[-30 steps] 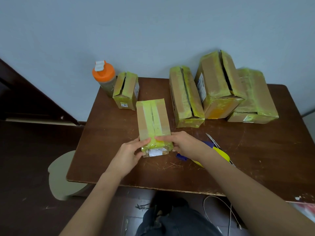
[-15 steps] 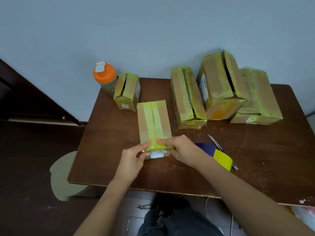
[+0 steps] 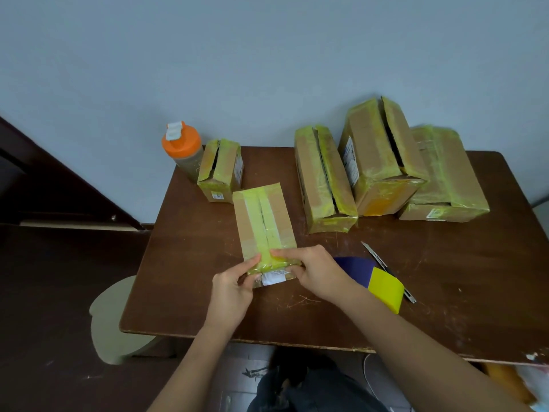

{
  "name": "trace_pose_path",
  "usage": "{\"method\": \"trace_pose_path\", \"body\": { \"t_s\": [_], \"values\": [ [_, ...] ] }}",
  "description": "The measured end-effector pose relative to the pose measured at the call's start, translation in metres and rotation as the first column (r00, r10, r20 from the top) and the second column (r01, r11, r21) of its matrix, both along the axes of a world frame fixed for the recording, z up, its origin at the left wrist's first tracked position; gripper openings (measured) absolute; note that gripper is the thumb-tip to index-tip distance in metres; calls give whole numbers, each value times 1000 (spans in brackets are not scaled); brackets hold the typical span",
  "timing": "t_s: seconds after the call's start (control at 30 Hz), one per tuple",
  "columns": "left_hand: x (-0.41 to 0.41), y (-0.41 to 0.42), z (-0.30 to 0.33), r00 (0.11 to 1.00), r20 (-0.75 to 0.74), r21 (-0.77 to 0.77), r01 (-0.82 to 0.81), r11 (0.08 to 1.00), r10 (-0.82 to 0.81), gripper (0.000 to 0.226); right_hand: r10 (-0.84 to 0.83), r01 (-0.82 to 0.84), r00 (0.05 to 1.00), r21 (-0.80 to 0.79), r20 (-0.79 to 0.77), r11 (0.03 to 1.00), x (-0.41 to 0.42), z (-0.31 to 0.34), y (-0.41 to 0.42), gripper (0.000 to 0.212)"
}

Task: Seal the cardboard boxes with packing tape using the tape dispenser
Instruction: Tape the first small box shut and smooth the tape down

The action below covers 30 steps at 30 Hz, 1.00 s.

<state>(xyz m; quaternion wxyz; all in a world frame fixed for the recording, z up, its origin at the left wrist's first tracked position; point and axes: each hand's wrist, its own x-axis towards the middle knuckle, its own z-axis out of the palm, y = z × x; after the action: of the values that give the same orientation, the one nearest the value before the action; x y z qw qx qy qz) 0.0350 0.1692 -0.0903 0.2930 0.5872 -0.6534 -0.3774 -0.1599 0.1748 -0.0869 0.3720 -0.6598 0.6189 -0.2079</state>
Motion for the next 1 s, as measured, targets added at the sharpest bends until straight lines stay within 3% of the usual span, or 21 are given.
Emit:
{"method": "trace_pose_path", "body": {
  "t_s": [0.1, 0.23, 0.33, 0.43, 0.53, 0.6, 0.67, 0.83, 1.0],
  "values": [
    [-2, -3, 1, 1000, -17, 8, 9, 1000, -9, 36, -57, 56, 997, 4, 50, 998, 1, 6, -1, 44],
    [-5, -5, 2, 999, 9, -32, -47, 998, 47, 27, -98, 90, 991, -97, -86, 991, 21, -3, 5, 34],
    [-5, -10, 8, 989, -80, 118, -117, 986, 127, 27, -117, 107, 989, -106, -91, 989, 20, 6, 5, 33],
    [-9, -15, 16, 925, -262, 280, -200, 939, 275, 19, -125, 89, 957, -142, -264, 986, 19, 17, -4, 43],
    [-26, -19, 21, 935, -136, 233, -291, 928, 328, 39, -199, 188, 925, -66, -323, 980, 24, 22, -17, 66],
    [-42, -21, 18, 948, -109, 286, -258, 923, 299, 57, -202, 222, 927, 28, -317, 975, 28, 18, -23, 80],
    [-56, -19, 9, 960, -145, 303, -188, 934, 240, 52, -175, 205, 924, 54, -341, 977, 28, 12, -26, 83],
    [-67, -18, 2, 950, -80, 258, -274, 927, 303, 42, -171, 194, 931, 40, -322, 980, 18, 6, -32, 60],
    [-64, -39, 11, 910, -148, 364, -313, 877, 386, 44, -230, 247, 882, -11, -412, 969, 12, 25, -49, 41]
  ]
}}
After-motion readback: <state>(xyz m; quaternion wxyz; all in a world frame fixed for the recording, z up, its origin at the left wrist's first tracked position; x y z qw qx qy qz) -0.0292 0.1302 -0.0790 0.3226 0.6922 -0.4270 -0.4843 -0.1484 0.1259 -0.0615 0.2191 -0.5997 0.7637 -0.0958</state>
